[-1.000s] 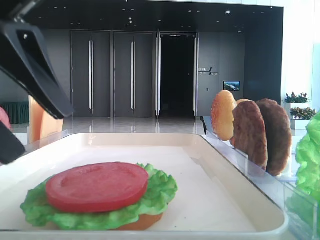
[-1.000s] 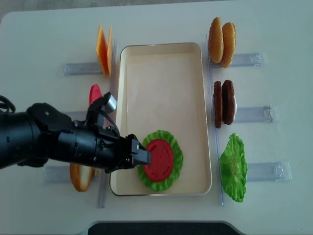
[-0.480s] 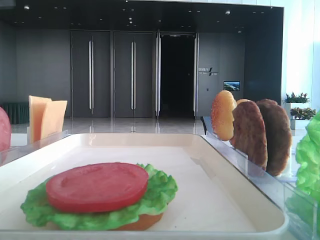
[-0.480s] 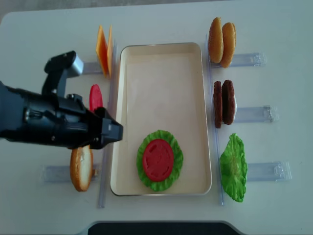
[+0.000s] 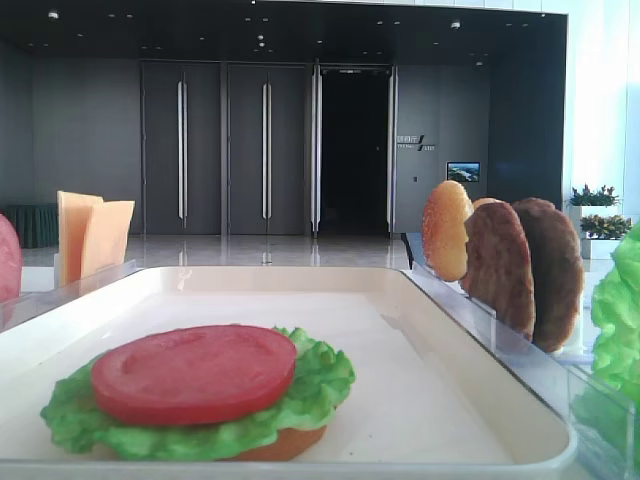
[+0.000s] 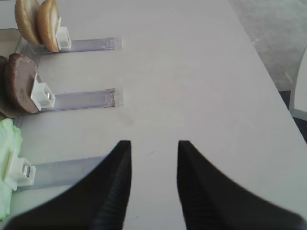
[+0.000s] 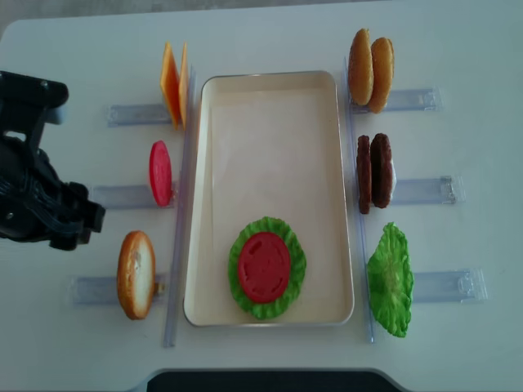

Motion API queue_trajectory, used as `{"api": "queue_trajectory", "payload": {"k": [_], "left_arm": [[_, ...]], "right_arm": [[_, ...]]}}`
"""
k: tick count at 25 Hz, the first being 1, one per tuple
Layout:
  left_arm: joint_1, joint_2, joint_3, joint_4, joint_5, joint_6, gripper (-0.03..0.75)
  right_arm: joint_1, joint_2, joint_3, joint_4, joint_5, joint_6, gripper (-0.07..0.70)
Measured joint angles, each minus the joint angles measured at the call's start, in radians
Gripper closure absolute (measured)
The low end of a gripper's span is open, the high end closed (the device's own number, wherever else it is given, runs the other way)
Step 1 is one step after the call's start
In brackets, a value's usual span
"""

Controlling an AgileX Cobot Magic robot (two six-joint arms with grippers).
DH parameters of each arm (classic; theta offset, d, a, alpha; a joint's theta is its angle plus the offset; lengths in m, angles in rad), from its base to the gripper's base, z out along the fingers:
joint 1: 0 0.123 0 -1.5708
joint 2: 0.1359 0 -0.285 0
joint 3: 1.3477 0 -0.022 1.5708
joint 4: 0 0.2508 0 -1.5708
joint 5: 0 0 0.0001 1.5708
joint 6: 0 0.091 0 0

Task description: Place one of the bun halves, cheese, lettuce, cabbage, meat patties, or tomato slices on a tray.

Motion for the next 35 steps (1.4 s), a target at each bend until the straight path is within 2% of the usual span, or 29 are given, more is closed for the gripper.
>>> {"api": "queue_trajectory", "payload": {"k": [5,9,15,22,30,33,35], "left_arm": [[0.202,0.0,-0.001,-0.024,0.0,0.12,0.282],[0.314,-0.01,-0.001,-0.095,0.0,0.208,0.282],[0.322,-0.127,0.013,-0.15,0.027,0.27,0.282],[0.322,-0.47,0.163,-0.172,0.024,0.299,0.284],[0.322,-0.789,0.348,-0.176,-0.031,0.344,0.288],[0.322,-0.873,0.367,-0.185,-0.072,0.35,0.316],[0.322,-0.918,0.377,-0.198,-0.081,0.354,0.348]], "right_arm": [[0.0,0.0,0.0,0.0,0.0,0.0,0.402],[0.0,0.0,0.0,0.0,0.0,0.0,0.402],[0.0,0.0,0.0,0.0,0.0,0.0,0.402],[0.0,0.0,0.0,0.0,0.0,0.0,0.402],[0.0,0.0,0.0,0.0,0.0,0.0,0.402],[0.0,0.0,0.0,0.0,0.0,0.0,0.402],[0.0,0.0,0.0,0.0,0.0,0.0,0.402]]}}
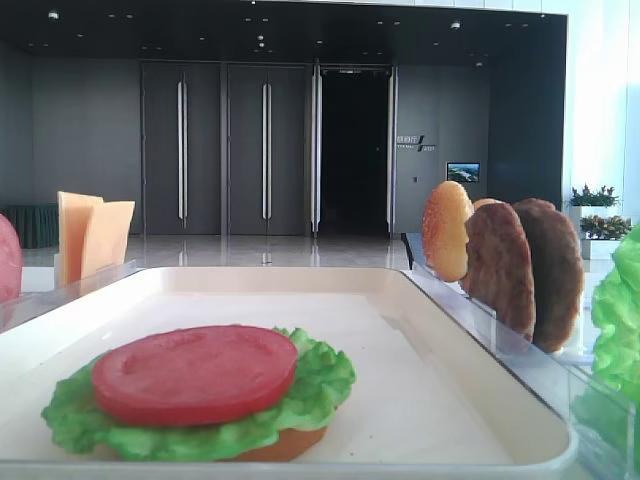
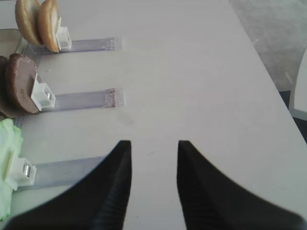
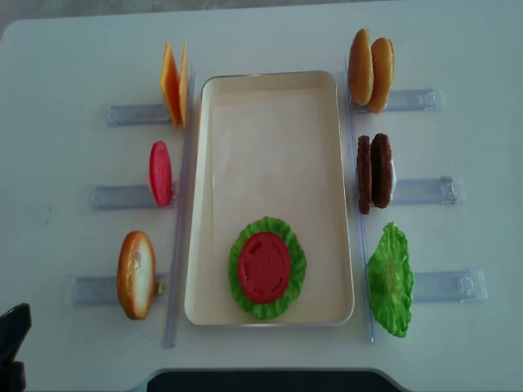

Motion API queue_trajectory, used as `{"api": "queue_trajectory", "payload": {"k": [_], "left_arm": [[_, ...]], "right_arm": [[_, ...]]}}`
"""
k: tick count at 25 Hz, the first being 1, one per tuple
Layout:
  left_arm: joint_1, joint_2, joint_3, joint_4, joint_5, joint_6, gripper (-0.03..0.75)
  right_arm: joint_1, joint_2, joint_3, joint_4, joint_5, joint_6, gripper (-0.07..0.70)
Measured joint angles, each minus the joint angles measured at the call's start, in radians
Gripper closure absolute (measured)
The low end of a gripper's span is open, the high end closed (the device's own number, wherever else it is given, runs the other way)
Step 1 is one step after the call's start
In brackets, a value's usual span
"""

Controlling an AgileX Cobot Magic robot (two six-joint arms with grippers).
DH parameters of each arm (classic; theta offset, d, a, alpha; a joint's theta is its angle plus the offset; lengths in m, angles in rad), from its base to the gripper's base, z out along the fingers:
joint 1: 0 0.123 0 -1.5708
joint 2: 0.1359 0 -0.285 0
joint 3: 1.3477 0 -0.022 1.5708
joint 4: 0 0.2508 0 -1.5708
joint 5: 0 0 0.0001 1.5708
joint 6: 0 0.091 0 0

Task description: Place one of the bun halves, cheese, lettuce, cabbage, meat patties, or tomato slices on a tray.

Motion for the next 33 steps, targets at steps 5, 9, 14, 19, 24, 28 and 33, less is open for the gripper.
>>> {"api": "queue_trajectory", "payload": {"k": [5,9,14,19,24,28,33], "left_arm": [[0.0,-0.098,0.005,-0.01,0.001,0.002,0.414],[0.0,-0.146,0.006,-0.009,0.001,0.002,0.423],[0.0,-0.178,0.006,-0.008,0.001,0.002,0.424],[0.0,-0.2,0.006,-0.007,0.002,0.002,0.427],[0.0,-0.2,0.006,-0.006,0.002,0.002,0.439],[0.0,-0.2,0.006,-0.006,0.002,0.002,0.44],[0.0,-0.2,0.006,-0.006,0.002,0.002,0.44]], "right_arm": [[0.0,0.0,0.0,0.0,0.0,0.0,0.402],[0.0,0.0,0.0,0.0,0.0,0.0,0.402],[0.0,0.0,0.0,0.0,0.0,0.0,0.402],[0.0,0.0,0.0,0.0,0.0,0.0,0.402],[0.0,0.0,0.0,0.0,0.0,0.0,0.402],[0.0,0.0,0.0,0.0,0.0,0.0,0.402],[0.0,0.0,0.0,0.0,0.0,0.0,0.402]]}}
